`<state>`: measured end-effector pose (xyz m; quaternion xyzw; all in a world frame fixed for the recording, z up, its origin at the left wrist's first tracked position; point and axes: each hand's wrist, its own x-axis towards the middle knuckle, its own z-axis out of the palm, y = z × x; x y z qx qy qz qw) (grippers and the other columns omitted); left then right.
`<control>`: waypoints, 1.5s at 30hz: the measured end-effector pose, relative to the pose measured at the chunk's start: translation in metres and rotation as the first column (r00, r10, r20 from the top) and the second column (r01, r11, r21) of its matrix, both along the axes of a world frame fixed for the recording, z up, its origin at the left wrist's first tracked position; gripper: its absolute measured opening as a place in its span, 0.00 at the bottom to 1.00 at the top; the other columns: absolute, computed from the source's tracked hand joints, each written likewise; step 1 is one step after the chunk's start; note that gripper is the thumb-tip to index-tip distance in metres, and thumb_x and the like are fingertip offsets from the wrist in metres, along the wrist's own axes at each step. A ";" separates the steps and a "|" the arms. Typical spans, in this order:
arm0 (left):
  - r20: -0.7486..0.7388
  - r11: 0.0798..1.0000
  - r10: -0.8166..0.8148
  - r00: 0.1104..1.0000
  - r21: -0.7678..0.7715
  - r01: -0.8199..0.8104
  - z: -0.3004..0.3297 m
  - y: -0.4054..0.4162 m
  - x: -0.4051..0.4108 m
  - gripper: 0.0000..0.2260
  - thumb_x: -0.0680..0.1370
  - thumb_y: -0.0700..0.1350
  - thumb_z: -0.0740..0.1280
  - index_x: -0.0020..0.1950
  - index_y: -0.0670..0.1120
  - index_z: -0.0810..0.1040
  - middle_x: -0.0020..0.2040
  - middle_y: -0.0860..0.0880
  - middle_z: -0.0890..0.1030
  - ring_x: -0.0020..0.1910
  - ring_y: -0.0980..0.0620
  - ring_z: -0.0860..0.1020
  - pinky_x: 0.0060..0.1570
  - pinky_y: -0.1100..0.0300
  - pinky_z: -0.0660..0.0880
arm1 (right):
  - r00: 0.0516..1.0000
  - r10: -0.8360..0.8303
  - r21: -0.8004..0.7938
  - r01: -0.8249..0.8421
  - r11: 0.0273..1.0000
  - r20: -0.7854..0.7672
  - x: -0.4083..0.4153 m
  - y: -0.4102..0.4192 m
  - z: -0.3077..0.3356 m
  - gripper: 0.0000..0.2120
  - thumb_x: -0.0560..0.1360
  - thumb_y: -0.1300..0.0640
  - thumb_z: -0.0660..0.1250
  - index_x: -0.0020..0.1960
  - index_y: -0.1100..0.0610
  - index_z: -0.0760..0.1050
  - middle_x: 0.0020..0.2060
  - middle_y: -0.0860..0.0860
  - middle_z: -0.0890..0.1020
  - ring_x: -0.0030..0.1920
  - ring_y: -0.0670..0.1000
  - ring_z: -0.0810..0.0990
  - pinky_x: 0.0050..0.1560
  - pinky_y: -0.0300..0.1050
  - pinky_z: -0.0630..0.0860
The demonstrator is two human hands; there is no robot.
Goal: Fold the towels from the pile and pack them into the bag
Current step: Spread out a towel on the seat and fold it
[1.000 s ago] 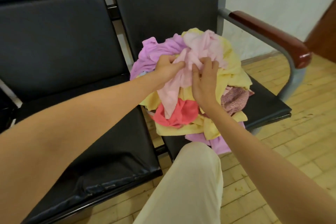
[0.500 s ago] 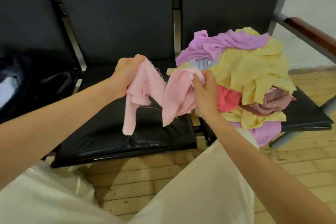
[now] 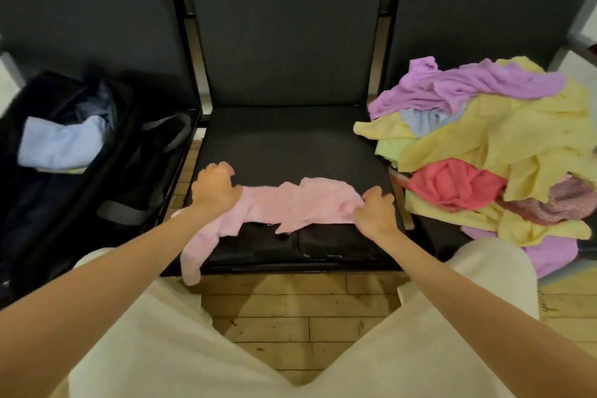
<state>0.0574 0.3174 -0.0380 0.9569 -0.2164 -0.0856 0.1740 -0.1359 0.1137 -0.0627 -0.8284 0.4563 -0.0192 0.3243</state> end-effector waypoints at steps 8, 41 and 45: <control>-0.210 0.948 -0.309 0.928 0.010 0.318 -0.055 -0.007 -0.009 0.17 0.79 0.41 0.64 0.67 0.42 0.73 0.61 0.45 0.78 0.59 0.48 0.76 0.57 0.58 0.73 | 0.754 0.651 -0.242 -0.650 0.721 -0.085 0.032 0.038 -0.011 0.26 0.76 0.64 0.61 0.73 0.53 0.62 0.70 0.54 0.66 0.64 0.55 0.70 0.62 0.45 0.70; -0.136 0.853 -0.346 0.929 -0.458 0.251 0.009 -0.025 -0.020 0.03 0.76 0.38 0.67 0.45 0.46 0.75 0.36 0.52 0.76 0.36 0.55 0.73 0.40 0.60 0.69 | 0.920 0.365 -0.389 -0.392 0.834 -0.143 0.001 0.025 -0.008 0.34 0.73 0.62 0.66 0.75 0.55 0.54 0.71 0.57 0.60 0.70 0.57 0.60 0.70 0.50 0.61; -0.312 0.821 -0.477 0.822 -0.491 0.291 0.046 -0.005 -0.029 0.04 0.76 0.37 0.68 0.48 0.44 0.80 0.40 0.51 0.79 0.41 0.55 0.76 0.46 0.61 0.73 | 0.809 0.579 -0.271 -0.537 0.799 0.104 0.029 0.039 0.008 0.37 0.74 0.67 0.65 0.77 0.50 0.54 0.76 0.50 0.57 0.74 0.53 0.60 0.69 0.46 0.64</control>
